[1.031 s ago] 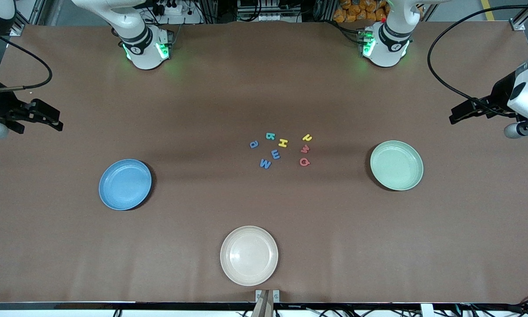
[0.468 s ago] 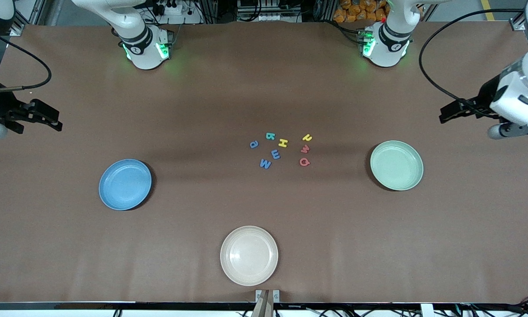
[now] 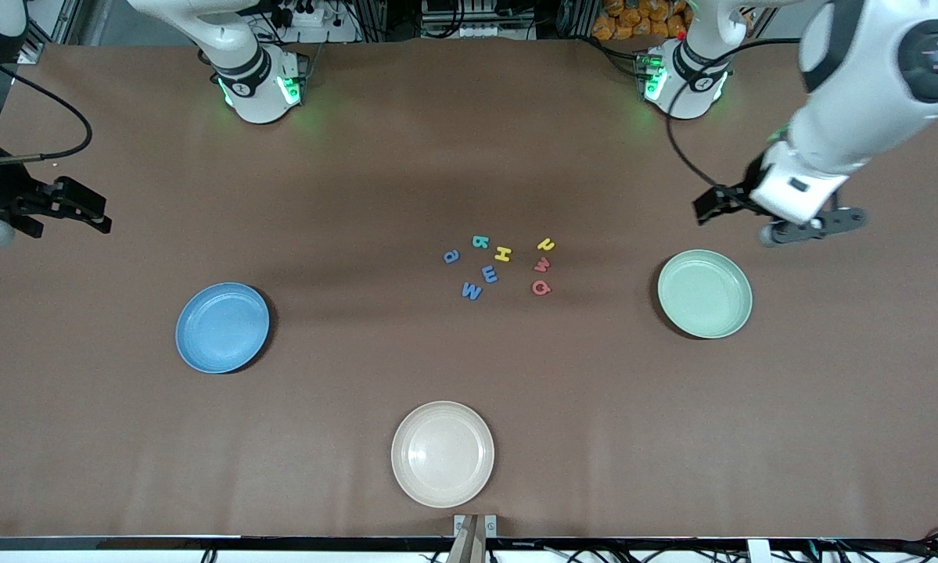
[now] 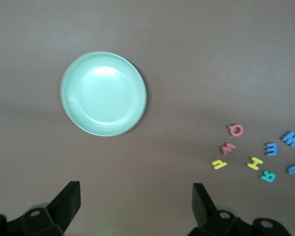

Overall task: Sort uppercase to blue plate, lowercase to green plate
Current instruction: 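Move the left gripper over the pile of foam letters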

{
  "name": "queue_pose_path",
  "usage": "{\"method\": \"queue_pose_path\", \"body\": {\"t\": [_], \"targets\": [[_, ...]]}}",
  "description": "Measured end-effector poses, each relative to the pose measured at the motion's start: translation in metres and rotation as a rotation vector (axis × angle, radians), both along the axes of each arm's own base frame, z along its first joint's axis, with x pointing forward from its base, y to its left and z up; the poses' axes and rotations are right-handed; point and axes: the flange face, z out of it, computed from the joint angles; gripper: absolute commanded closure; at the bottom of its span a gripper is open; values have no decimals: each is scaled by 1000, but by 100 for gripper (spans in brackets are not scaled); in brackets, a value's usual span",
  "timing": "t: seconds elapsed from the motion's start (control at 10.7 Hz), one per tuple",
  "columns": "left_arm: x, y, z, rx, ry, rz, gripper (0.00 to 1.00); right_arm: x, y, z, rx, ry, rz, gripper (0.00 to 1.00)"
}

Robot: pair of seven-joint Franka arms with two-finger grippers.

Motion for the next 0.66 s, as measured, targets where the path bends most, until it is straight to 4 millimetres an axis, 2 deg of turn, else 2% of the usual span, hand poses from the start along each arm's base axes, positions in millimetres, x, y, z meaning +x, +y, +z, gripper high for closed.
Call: {"method": "queue_pose_path", "body": {"t": [0.19,0.47,0.66], "targets": [[-19,-44,-21,-5,-18,-43,0,1,0,-2,0,2,-1,0],[-61,-119,-66,-26,-83,-270,0,4,0,-6,-1,0,0,0],[-79,-139,-97,-47,-129,-447,0,5,2,-8,-2,1,2,0]]}}
